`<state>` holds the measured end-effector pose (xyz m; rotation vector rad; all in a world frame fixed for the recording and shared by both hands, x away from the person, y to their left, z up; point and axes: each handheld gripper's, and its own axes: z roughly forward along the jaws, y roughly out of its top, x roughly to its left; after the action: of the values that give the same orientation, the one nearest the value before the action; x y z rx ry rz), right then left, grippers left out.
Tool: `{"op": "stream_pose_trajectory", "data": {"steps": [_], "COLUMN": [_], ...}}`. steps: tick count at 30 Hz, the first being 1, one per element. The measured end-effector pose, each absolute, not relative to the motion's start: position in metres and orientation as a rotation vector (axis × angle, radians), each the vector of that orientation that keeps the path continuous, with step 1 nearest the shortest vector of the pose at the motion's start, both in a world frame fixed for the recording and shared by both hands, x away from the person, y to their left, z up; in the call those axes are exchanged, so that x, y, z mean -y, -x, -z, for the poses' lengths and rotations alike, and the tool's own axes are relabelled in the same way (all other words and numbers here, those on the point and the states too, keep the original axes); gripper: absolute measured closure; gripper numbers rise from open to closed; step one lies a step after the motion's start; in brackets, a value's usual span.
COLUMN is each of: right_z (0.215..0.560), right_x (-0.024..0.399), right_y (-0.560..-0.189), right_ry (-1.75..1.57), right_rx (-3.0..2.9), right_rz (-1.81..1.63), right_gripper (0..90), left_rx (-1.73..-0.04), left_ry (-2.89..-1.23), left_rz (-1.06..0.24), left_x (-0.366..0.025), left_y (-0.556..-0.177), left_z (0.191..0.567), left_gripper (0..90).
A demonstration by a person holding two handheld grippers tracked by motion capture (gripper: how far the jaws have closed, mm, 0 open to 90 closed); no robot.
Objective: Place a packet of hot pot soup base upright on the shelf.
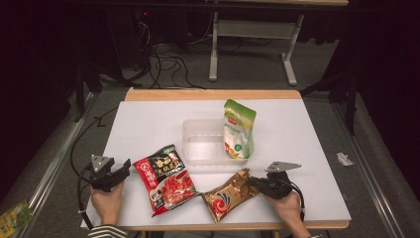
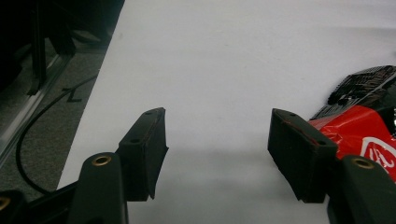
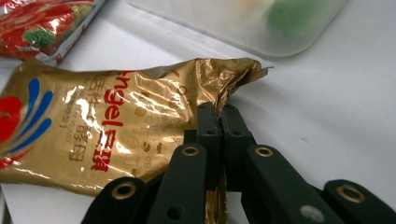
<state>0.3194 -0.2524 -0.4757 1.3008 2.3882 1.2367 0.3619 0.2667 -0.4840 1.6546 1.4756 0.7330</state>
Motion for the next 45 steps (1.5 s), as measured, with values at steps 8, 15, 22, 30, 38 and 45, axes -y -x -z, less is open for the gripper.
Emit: {"op": "stream_pose_trajectory", "data": {"steps": [8,15,22,30,38,45], "right_z": [0.464,0.449,0.429,0.414,0.393,0.374], "right_x": [0.254,0.262,0.273,0.277,0.280,0.280], "right_y": [-0.319,-0.317,-0.319,-0.321,-0.322,-0.321], "right_ry": [-1.277,-1.259,-1.241,-1.209,-1.153,-1.104], "right_rx": [-2.357,-2.312,-2.263,-2.251,-2.232,-2.229], "right_rz": [-1.297,-1.349,-1.356,-1.371,-1.389,-1.401], "right_gripper": [90.0,90.0,90.0,90.0,90.0,90.0], "left_rx": [-1.473,-1.474,-1.474,-1.474,-1.474,-1.475], "left_ry": [-1.649,-1.649,-1.646,-1.649,-1.652,-1.650], "left_rz": [-0.732,-0.731,-0.731,-0.732,-0.731,-0.729], "left_x": [-0.267,-0.267,-0.267,-0.267,-0.267,-0.267], "left_y": [-0.362,-0.362,-0.362,-0.362,-0.362,-0.362], "left_z": [0.484,0.484,0.484,0.484,0.484,0.484], "left_gripper": [37.6,37.6,37.6,37.6,37.6,37.6]}}
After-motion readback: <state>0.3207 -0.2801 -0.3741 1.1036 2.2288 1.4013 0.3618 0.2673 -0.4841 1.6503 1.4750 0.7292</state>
